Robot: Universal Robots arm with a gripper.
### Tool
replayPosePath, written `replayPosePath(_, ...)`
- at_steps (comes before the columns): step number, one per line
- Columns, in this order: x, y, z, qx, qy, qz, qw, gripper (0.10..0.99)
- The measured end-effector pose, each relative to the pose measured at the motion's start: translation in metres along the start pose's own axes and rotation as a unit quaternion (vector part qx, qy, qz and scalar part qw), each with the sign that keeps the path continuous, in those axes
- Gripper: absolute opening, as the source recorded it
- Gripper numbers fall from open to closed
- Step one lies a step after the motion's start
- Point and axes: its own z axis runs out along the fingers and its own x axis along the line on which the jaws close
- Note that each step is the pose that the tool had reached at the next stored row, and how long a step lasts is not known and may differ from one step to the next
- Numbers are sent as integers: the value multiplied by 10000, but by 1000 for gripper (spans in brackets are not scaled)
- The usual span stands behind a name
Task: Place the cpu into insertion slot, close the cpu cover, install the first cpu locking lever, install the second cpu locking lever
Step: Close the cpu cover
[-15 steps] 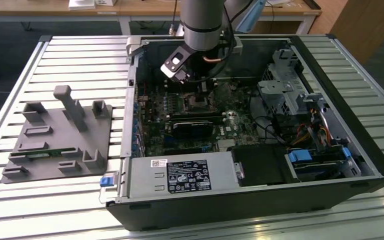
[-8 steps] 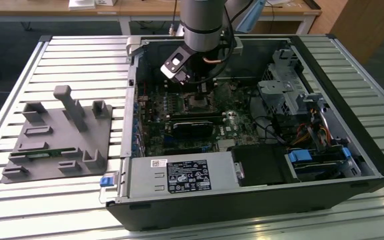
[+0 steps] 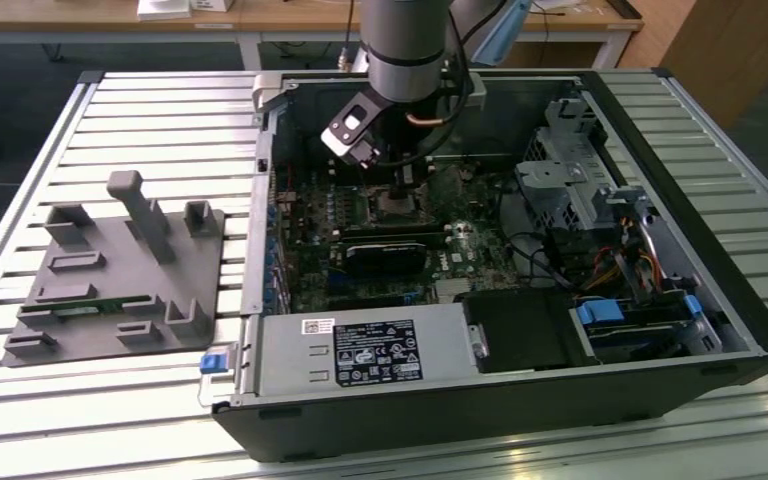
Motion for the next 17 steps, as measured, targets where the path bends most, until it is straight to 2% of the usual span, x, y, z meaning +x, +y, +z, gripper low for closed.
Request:
replayPosePath(8, 1, 4, -42, 1, -1, 0, 10000, 106)
replayPosePath(17, 5, 9, -162, 1, 2, 0, 10000, 106)
